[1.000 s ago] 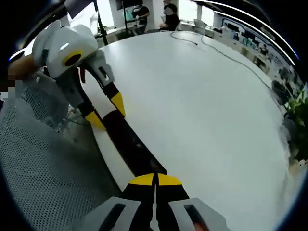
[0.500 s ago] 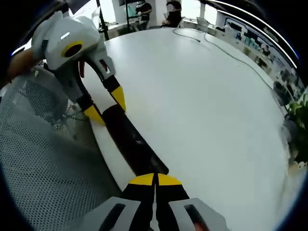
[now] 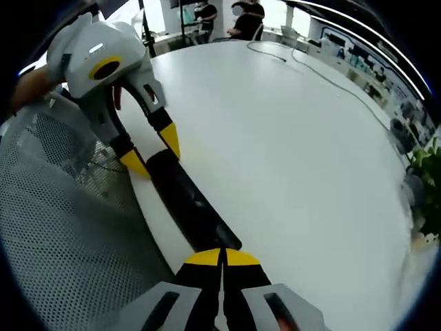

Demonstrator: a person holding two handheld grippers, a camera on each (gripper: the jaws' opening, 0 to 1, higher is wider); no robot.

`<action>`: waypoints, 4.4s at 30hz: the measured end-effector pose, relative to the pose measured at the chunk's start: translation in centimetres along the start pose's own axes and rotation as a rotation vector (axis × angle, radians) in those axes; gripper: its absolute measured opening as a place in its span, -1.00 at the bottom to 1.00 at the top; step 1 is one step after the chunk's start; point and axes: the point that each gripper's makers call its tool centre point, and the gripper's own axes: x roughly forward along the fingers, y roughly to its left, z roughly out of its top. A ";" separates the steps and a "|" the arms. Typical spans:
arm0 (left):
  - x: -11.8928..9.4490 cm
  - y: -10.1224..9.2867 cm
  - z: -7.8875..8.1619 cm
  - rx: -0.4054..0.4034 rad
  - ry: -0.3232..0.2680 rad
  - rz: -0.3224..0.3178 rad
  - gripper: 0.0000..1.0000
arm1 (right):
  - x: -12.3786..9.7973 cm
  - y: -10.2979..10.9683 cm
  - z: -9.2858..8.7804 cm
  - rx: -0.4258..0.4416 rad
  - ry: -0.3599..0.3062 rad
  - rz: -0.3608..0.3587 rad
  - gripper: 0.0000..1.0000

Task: Press the specified remote control buttons in sequence, fully releasing each button before pressing the next.

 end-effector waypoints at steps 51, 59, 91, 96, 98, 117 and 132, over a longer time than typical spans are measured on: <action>0.0 -0.5 0.1 0.047 -0.023 -0.036 -0.51 | 0.3 1.3 0.2 -0.108 -0.016 0.008 -1.00; 0.0 -0.5 0.1 0.043 -0.018 -0.034 -0.51 | 0.3 1.3 0.2 -0.197 -0.002 -0.007 -1.00; 0.0 -0.6 0.1 0.044 -0.017 -0.034 -0.51 | 0.2 1.6 0.0 -0.096 0.002 0.030 -1.00; 0.0 -0.6 0.1 0.050 -0.016 -0.034 -0.51 | 0.1 1.6 0.0 -0.084 0.004 0.032 -1.00; 0.0 -0.7 0.1 0.055 -0.017 -0.035 -0.51 | 0.1 1.6 0.1 -0.085 0.004 0.036 -1.00; 0.0 -0.9 0.1 0.064 -0.013 -0.052 -0.51 | 0.5 2.9 0.7 -0.171 -0.013 0.078 -1.00; 0.0 -0.9 0.2 0.070 -0.010 -0.050 -0.51 | 0.6 2.9 0.8 -0.234 -0.005 0.048 -1.00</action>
